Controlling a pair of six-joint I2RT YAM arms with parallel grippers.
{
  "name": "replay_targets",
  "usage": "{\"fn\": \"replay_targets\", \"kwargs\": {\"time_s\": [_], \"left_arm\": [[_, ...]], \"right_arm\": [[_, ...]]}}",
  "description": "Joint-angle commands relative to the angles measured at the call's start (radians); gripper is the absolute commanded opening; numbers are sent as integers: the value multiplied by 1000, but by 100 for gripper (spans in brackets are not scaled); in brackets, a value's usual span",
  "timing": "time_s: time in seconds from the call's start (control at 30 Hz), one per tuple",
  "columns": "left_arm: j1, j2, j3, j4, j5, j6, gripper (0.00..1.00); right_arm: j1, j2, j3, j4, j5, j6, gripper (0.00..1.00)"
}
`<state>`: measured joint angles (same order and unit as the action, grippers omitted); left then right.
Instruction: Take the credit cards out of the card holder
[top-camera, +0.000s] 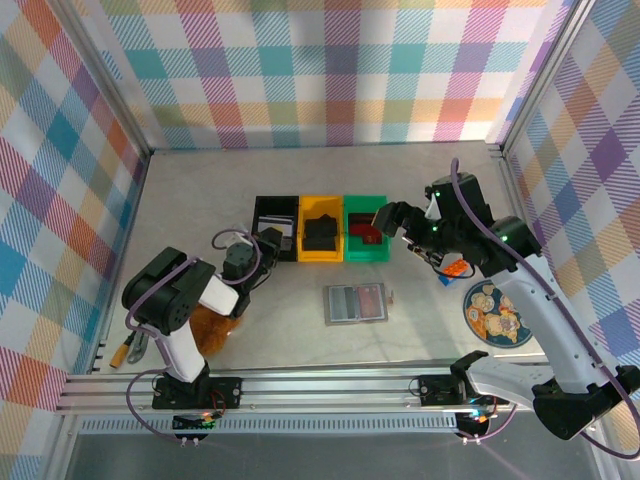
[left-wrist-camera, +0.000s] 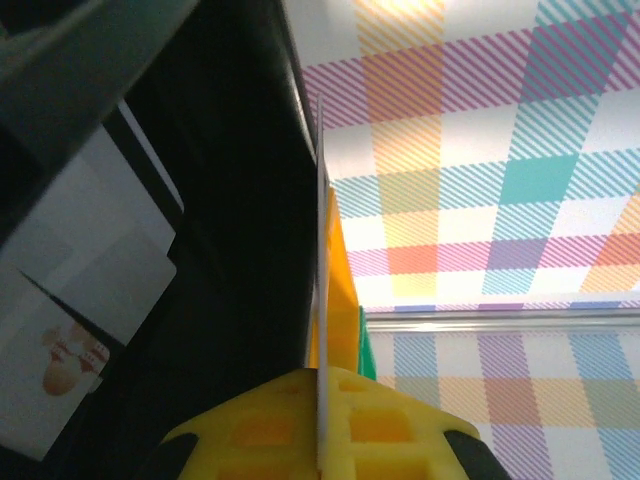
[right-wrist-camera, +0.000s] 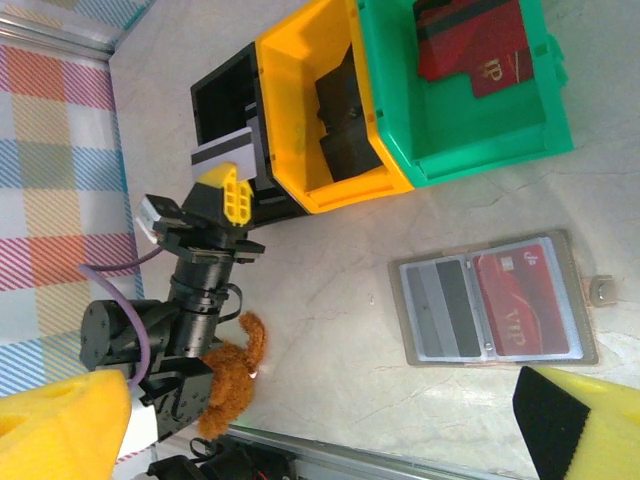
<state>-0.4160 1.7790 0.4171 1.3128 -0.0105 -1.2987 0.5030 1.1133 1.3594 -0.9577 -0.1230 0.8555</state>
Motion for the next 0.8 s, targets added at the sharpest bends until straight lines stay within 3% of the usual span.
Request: {"fn": "replay_targets", "kwargs": {"time_s": [0.0,0.77], "left_arm": [[23,-35,-16,42,-10,-26,0],[29,94,41,40,70,-47,0]], "right_arm": [[-4,-15,-13,22,7,-13,99],[-4,-24,-37,28,3,-1,99]]}}
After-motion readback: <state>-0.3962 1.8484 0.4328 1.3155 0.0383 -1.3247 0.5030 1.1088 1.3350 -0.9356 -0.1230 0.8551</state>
